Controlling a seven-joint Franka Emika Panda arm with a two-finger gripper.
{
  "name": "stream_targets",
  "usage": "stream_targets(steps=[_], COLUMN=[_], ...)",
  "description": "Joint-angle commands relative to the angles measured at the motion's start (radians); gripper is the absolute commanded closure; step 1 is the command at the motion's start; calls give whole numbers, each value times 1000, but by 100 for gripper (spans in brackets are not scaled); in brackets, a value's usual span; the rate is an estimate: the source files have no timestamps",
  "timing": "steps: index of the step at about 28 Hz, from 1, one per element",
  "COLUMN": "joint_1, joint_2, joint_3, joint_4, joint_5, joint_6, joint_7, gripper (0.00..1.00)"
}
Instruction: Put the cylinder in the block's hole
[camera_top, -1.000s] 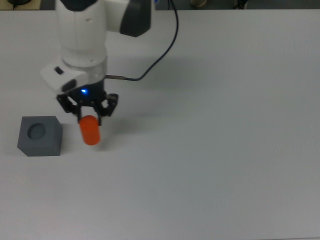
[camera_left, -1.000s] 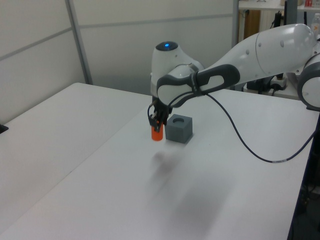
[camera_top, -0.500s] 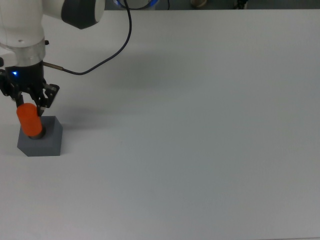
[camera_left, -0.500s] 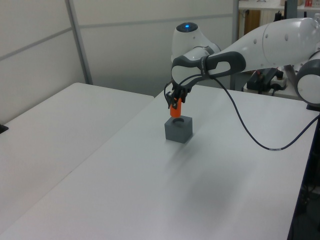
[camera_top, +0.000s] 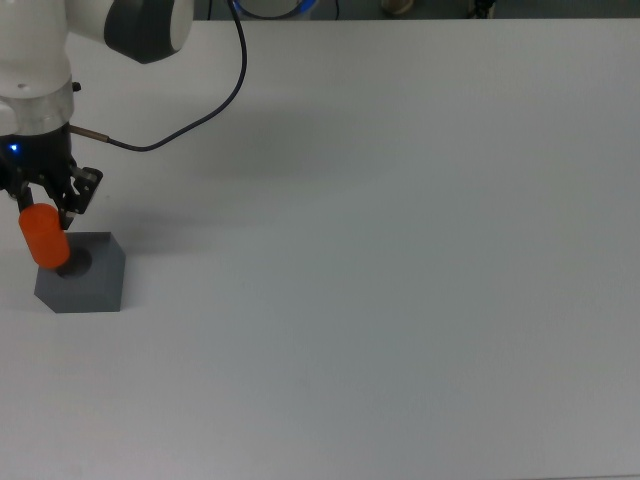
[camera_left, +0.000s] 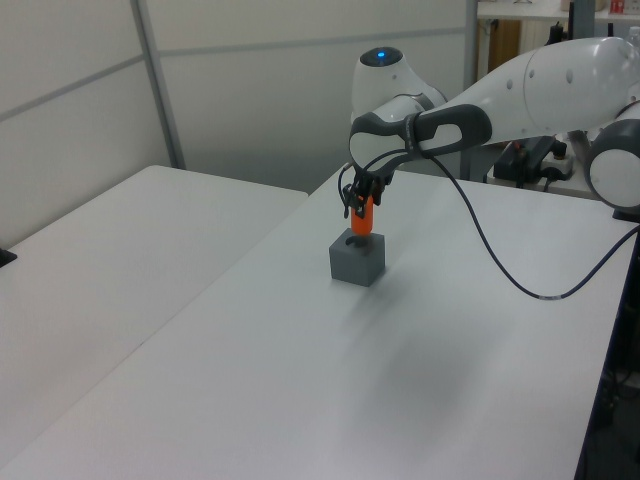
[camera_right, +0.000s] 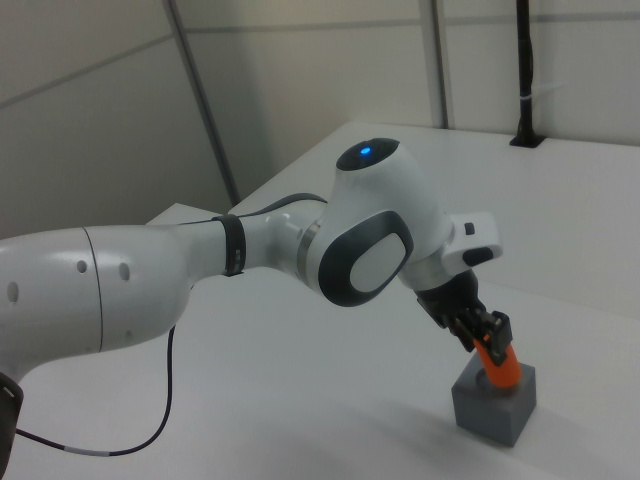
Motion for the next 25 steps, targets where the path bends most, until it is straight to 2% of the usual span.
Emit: stream_targets(steps=[1,14,25], joint_1=[3,9,16], joint_2=[9,11,11], joint_3=[-6,5,10], joint_4=[6,-17,-26], joint_5=[18,7,7], joint_6=[-29,-32,-35], joint_7=[-30,-34,-46], gripper=[53,53,45])
